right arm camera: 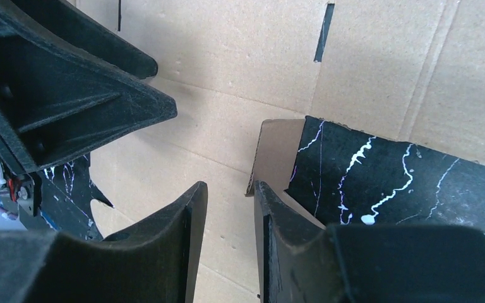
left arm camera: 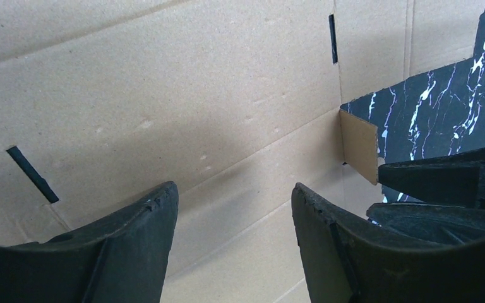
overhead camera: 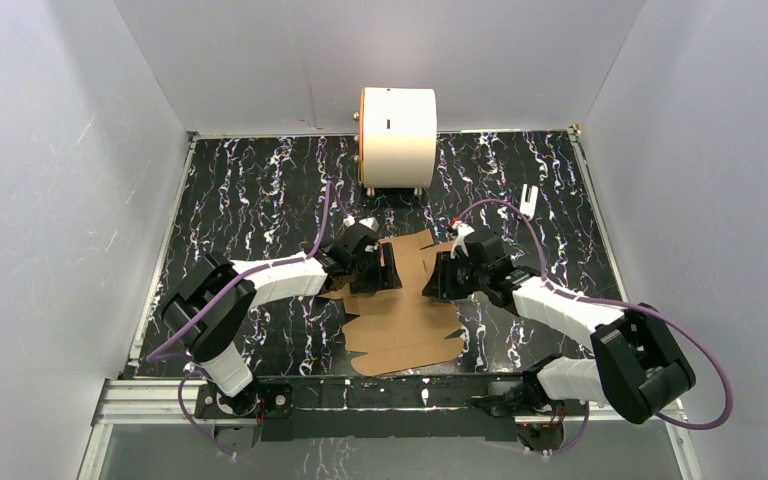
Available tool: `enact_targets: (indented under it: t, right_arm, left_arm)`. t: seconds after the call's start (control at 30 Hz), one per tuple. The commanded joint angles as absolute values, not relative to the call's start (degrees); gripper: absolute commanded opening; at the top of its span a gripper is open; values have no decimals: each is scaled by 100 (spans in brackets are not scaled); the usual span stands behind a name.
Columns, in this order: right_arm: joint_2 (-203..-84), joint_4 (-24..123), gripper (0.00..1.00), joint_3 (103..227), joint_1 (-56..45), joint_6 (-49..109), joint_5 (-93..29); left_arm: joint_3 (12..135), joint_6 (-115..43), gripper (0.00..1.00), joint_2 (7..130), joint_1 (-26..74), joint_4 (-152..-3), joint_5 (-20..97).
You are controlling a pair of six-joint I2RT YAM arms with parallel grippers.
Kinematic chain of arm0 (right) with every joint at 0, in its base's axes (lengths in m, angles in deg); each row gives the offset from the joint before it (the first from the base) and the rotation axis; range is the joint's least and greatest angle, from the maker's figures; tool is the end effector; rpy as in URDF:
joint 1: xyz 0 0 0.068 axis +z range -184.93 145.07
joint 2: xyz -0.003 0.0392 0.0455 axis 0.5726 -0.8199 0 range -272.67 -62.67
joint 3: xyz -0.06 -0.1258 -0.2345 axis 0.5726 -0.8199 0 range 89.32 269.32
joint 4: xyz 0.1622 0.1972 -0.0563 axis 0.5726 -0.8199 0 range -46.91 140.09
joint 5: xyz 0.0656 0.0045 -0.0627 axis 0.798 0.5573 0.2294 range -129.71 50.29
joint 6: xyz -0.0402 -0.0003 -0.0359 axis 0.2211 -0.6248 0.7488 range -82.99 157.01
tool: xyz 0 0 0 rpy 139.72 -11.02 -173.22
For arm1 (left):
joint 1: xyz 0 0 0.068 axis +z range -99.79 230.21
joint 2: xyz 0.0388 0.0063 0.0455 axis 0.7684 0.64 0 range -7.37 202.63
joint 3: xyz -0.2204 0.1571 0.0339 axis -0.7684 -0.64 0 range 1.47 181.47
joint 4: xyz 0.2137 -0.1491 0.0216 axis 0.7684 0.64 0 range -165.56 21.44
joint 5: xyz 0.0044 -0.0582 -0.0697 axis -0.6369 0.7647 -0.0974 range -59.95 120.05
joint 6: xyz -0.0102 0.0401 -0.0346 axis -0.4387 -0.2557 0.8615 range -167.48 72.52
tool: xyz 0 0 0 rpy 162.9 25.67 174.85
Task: Fold the paper box
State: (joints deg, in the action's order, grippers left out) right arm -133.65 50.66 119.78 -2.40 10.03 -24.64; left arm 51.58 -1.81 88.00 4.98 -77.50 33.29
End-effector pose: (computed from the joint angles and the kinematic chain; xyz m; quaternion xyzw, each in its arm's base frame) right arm 0.1992 0.1381 0.1799 -0.0989 0.8946 0.3112 0.3051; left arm 0.2376 -0.2424 0.1693 0.0077 0.9179 -0.3004 0.2593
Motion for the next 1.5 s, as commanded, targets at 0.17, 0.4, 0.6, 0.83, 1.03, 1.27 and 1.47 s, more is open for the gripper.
enact_targets:
  t: [0.17,0.4,0.6,0.83,1.03,1.27,1.47]
  right_arm:
    - [-13920,5483,41,12272,-147,1102,-2316]
    - [-13851,5119,42,12521,-144,1284,-2674]
    - [-13403,4690,50,12699,-145,1559,-3153]
    - [-13109,4576,68,12793,-159,1812,-3319]
    - [-12938,4644,81,12823,-156,1995,-3345]
    - [-12704,4955,99,12609,-160,2130,-3378]
    - [-12613,5254,99,12511,-159,2299,-3322]
  left_arm:
    - [5083,-91,64,9002,469,-7737,3417]
    - [5179,-93,64,8882,470,-7659,3372]
    - [5446,-322,66,8475,485,-7104,2988]
    - [5500,-538,67,7859,772,-6549,2600]
    - [5467,-772,68,7459,1376,-6201,2505]
    - [5532,-996,68,7540,2177,-6351,2928]
    - [5853,-1147,66,8152,2696,-6549,3558]
